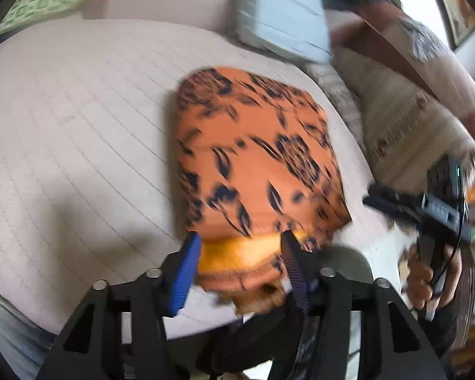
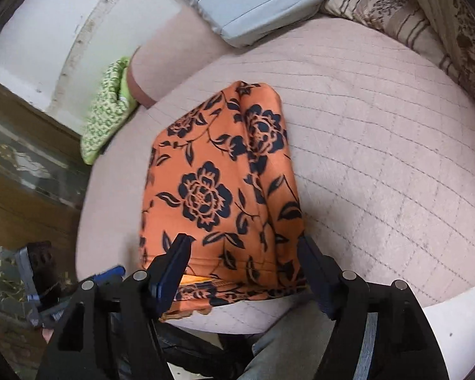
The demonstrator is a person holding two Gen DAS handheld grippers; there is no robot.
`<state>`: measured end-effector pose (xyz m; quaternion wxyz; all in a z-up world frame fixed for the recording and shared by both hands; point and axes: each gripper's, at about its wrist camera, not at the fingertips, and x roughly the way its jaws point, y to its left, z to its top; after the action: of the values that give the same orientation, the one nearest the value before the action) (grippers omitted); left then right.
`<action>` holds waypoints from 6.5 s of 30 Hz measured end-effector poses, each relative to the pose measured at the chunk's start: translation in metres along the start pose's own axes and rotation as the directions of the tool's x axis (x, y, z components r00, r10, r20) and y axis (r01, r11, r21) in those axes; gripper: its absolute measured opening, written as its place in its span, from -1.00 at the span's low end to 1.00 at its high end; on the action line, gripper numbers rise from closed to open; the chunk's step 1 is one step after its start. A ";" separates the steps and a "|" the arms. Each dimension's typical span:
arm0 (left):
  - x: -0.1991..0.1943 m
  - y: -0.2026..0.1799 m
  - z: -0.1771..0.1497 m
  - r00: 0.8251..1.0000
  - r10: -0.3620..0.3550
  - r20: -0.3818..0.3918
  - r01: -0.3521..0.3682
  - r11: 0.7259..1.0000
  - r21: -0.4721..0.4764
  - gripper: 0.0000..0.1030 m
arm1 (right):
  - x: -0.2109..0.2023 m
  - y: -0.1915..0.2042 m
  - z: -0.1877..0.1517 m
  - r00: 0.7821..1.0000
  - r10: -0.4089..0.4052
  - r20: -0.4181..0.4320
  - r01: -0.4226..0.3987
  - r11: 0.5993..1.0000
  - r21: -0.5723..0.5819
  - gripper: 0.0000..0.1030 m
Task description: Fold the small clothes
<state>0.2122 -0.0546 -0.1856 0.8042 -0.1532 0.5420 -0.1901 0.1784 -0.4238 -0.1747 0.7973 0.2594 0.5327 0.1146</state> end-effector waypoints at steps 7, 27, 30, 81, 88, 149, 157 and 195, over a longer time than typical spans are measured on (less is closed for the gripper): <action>0.049 0.037 0.032 0.995 -0.031 -0.099 0.016 0.988 -0.152 0.06 | 0.054 -0.033 -0.001 0.989 0.032 -0.148 -0.005 0.983 0.181 0.29; 0.031 0.079 0.025 0.993 -0.056 -0.107 0.040 0.989 -0.144 -0.49 | 0.089 0.011 -0.030 0.957 0.050 -0.286 -0.025 0.996 0.091 -0.20; 0.022 0.088 0.020 0.995 -0.059 -0.084 0.047 0.989 -0.140 -0.39 | 0.068 0.018 -0.021 0.976 0.034 -0.214 -0.020 0.997 0.068 -0.02; 0.068 0.252 0.231 0.982 -0.137 0.133 0.183 0.873 -0.451 -0.05 | 0.242 0.107 0.237 0.988 0.056 -0.143 -0.060 0.998 -0.022 -0.23; 0.041 0.244 0.162 0.982 -0.135 0.133 0.179 0.887 -0.426 0.15 | 0.175 0.105 0.153 0.989 0.102 -0.109 -0.109 0.992 -0.057 0.56; -0.281 -0.094 -0.171 0.760 0.425 0.491 -0.466 0.884 -0.044 0.31 | -0.110 0.277 -0.154 0.935 -0.162 0.315 0.273 0.897 -0.348 0.55; -0.297 -0.095 -0.176 0.756 0.439 0.485 -0.488 0.872 -0.029 0.37 | -0.122 0.279 -0.159 0.931 -0.146 0.334 0.263 0.904 -0.338 0.55; -0.282 -0.072 -0.138 0.787 0.433 0.439 -0.495 0.868 0.033 0.38 | -0.111 0.273 -0.146 0.919 -0.220 0.328 0.330 0.884 -0.331 0.55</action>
<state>-0.0227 0.0092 0.0262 0.9318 0.0073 0.3626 0.0118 0.0261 -0.2026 0.0157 0.9079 0.0349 0.4131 0.0623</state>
